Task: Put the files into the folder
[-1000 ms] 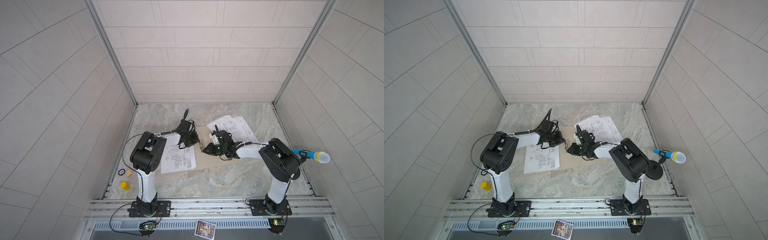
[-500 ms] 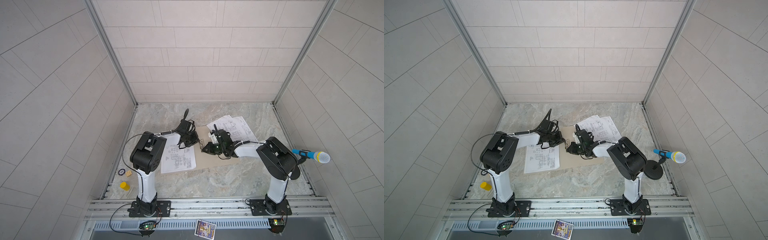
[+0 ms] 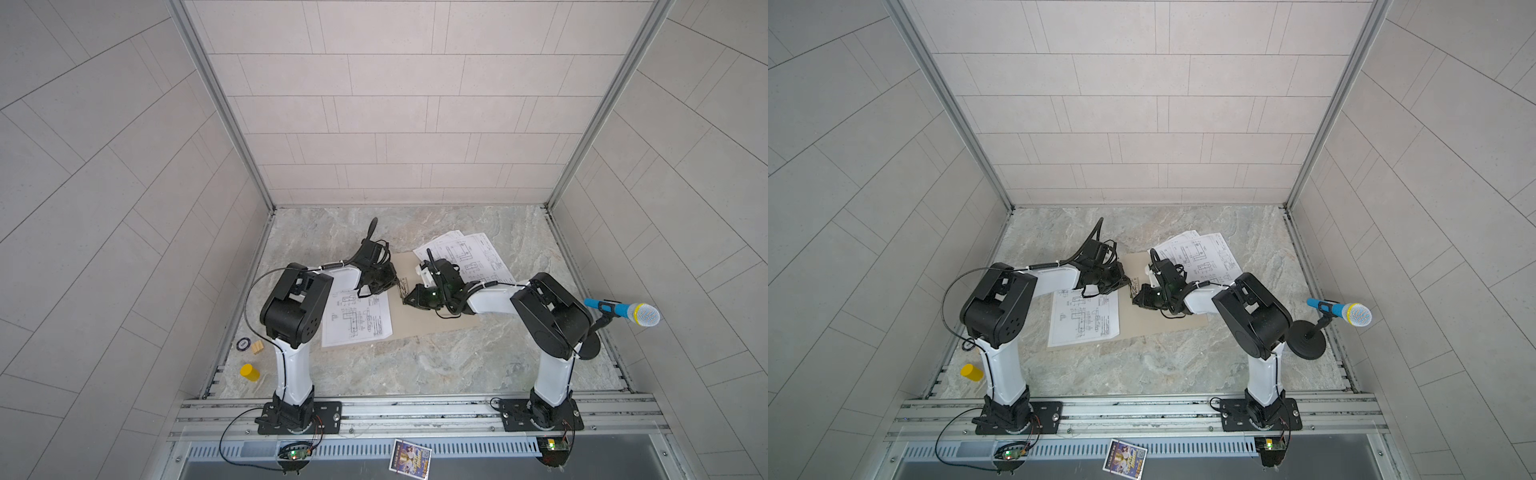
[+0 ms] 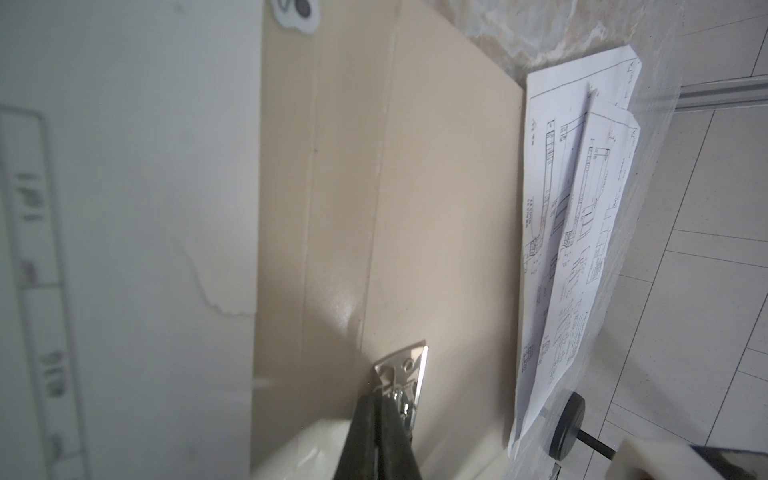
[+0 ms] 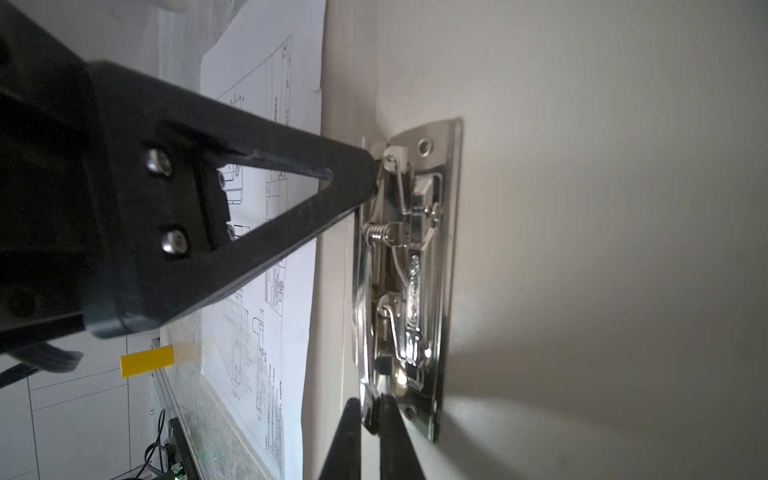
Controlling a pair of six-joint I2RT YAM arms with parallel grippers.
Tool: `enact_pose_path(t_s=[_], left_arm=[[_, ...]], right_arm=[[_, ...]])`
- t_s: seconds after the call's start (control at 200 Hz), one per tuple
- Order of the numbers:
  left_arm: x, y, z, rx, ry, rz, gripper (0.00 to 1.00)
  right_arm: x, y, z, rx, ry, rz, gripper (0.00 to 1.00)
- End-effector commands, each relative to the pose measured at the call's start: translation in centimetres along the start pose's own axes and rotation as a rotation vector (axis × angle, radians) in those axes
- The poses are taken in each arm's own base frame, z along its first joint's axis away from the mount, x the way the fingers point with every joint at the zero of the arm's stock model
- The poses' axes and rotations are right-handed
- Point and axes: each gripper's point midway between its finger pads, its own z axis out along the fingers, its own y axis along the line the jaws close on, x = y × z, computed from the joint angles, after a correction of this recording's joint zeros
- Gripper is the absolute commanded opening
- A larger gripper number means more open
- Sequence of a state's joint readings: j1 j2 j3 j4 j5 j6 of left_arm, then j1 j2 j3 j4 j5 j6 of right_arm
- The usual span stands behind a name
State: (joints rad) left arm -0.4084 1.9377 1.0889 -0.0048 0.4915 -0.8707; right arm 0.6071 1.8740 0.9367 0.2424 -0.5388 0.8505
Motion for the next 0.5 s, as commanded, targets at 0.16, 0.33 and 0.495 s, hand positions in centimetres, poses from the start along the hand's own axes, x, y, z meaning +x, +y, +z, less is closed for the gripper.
enact_pose_path(t_s=[0.16, 0.33, 0.495], left_arm=[[0.0, 0.2, 0.1, -0.008, -0.007, 0.031, 0.03], [0.0, 0.1, 0.1, -0.008, -0.009, 0.031, 0.03], [0.0, 0.0, 0.0, -0.005, -0.011, 0.032, 0.03]], right_arm=[[0.1, 0.1, 0.5, 0.0, 0.009, 0.007, 0.09], [0.6, -0.6, 0.8, 0.017, 0.029, 0.008, 0.07], [1.5, -1.5, 1.3, 0.031, 0.061, 0.013, 0.04]])
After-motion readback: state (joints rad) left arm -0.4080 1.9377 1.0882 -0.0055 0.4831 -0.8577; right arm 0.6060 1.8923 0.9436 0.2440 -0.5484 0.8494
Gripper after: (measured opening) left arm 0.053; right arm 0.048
